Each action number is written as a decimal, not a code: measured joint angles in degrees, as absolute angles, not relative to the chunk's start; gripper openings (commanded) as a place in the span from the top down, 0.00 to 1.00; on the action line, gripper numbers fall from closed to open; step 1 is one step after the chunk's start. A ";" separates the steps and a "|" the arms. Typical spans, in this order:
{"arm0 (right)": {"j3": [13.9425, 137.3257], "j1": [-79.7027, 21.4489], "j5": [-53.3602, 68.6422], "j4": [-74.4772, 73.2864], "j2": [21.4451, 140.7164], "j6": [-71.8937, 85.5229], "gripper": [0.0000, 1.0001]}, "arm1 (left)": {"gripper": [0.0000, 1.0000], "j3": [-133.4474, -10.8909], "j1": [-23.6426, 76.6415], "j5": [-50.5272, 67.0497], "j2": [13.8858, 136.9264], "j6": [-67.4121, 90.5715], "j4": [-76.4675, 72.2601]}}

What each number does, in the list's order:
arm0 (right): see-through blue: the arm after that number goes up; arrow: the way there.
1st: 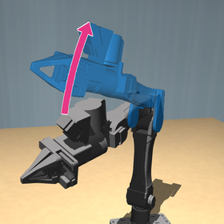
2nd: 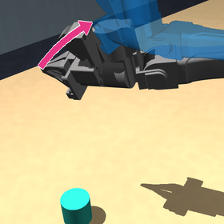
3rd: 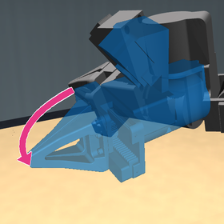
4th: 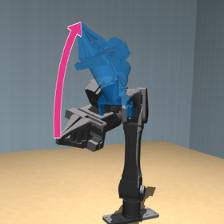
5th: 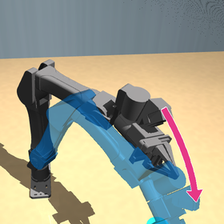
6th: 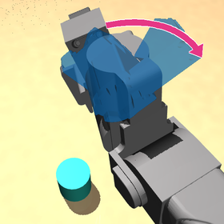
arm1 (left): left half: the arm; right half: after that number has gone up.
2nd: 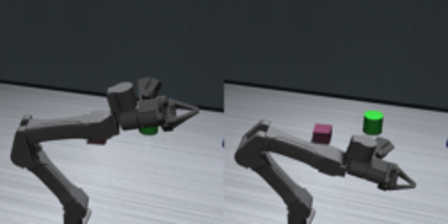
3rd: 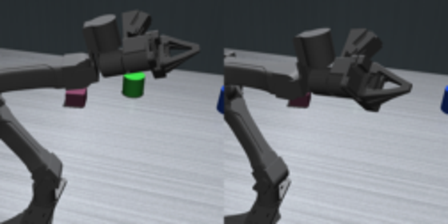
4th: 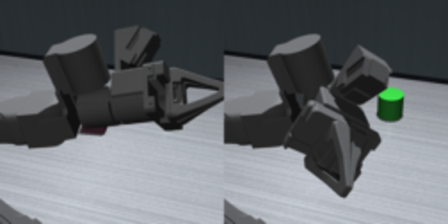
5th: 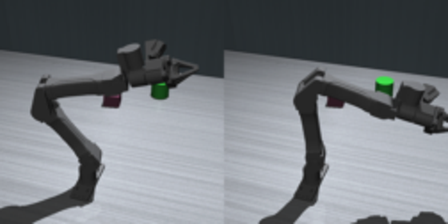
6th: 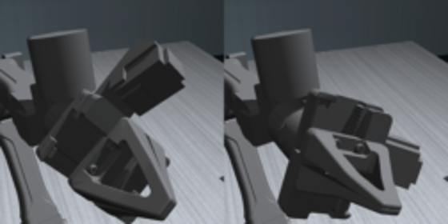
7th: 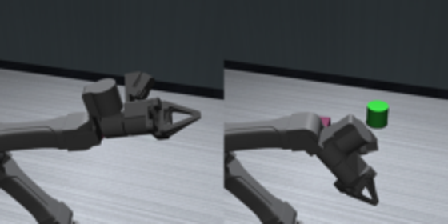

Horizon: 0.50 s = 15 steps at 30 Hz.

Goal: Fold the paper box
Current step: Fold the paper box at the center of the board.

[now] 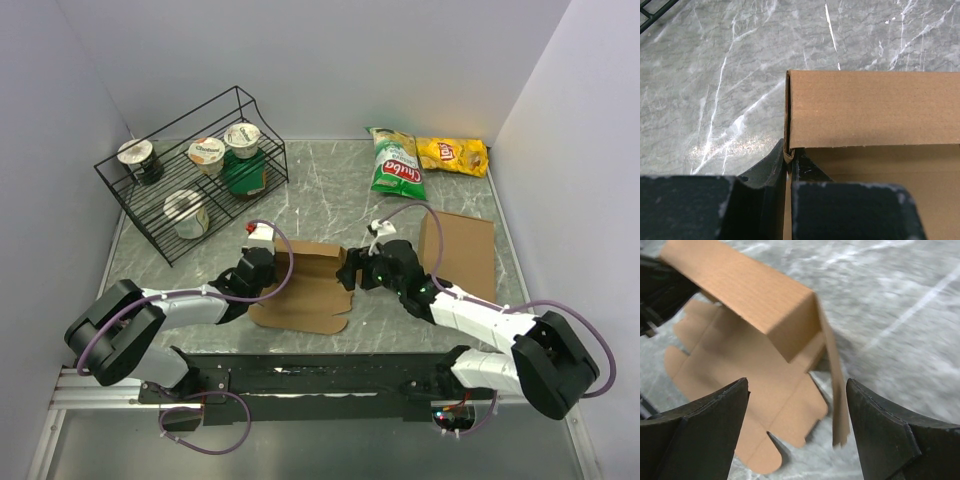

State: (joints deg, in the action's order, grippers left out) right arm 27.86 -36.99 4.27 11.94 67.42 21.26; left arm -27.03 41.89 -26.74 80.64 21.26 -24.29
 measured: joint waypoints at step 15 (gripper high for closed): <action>30.52 -37.36 -9.08 -2.37 67.92 24.84 0.74 | 0.99 -27.03 41.89 -26.70 80.64 21.26 -24.32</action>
State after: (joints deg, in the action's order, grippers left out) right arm 30.52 -37.36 -9.08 -2.37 67.92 24.84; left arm -27.03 41.89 -26.70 80.64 21.26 -24.32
